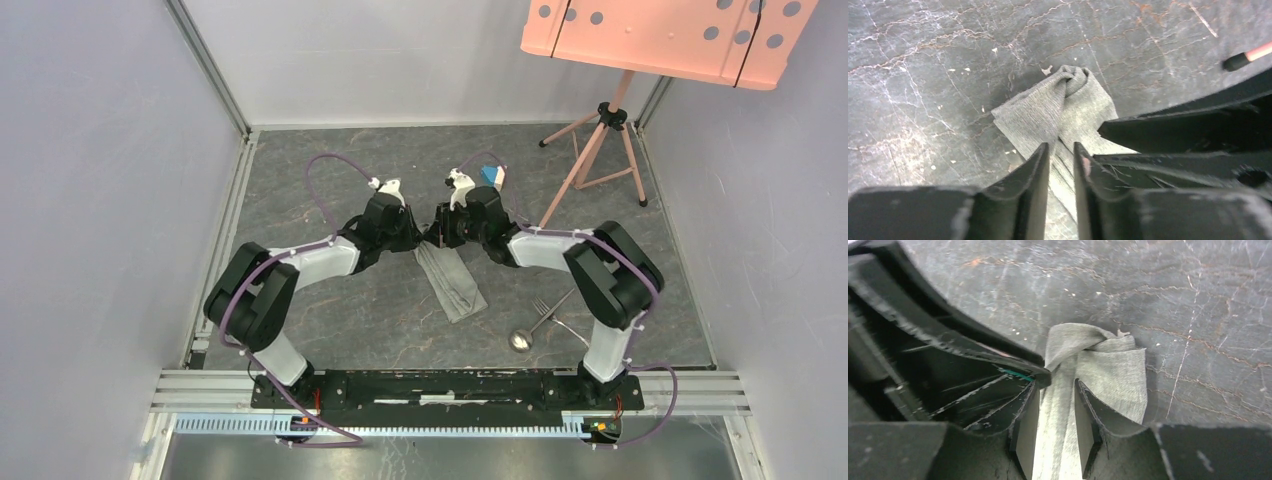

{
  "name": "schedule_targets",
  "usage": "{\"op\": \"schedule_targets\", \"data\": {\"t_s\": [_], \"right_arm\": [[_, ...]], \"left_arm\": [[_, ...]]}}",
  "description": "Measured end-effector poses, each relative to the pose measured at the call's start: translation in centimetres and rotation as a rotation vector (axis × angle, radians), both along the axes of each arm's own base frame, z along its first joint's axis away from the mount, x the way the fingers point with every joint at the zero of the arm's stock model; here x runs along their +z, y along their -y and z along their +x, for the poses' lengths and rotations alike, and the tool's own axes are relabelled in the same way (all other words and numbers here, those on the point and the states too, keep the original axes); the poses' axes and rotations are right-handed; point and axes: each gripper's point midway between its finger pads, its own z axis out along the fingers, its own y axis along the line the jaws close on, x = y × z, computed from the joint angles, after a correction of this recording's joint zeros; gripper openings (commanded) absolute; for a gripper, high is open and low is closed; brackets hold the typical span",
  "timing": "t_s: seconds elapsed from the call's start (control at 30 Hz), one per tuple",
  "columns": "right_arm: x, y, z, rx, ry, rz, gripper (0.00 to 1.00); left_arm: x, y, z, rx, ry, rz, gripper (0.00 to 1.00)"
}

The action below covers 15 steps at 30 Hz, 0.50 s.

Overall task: Fold the napkin into a case and place the utensils inside
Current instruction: Grasp the top corner of the smaller rectangle folded napkin from the folded napkin.

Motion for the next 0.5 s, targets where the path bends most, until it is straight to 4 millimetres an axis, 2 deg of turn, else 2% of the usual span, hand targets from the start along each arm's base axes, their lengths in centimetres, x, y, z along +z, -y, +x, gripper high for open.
{"op": "schedule_targets", "data": {"t_s": [0.07,0.13,0.2,0.27,0.37,0.5], "right_arm": [[1.5,0.2,-0.6,0.022,0.046,-0.008,0.37],[2.6,0.6,-0.9,0.029,0.088,-0.026,0.31],[2.6,0.8,-1.0,0.034,0.106,-0.046,0.2],[1.9,1.1,-1.2,0.037,0.099,-0.07,0.12],[0.3,1.5,-1.3,0.029,0.069,-0.104,0.07],[-2.3,2.0,-1.5,0.006,0.018,-0.155,0.01]], "left_arm": [[0.7,-0.1,-0.2,0.004,-0.004,-0.019,0.42],[2.0,-0.6,-0.4,0.012,0.001,-0.05,0.43],[3.2,-1.2,-0.1,0.035,0.007,-0.087,0.42],[3.9,-1.9,0.5,0.065,0.006,-0.13,0.34],[3.3,-2.7,1.2,0.087,-0.023,-0.159,0.31],[0.7,-2.1,1.0,0.062,-0.089,-0.164,0.28]]}}
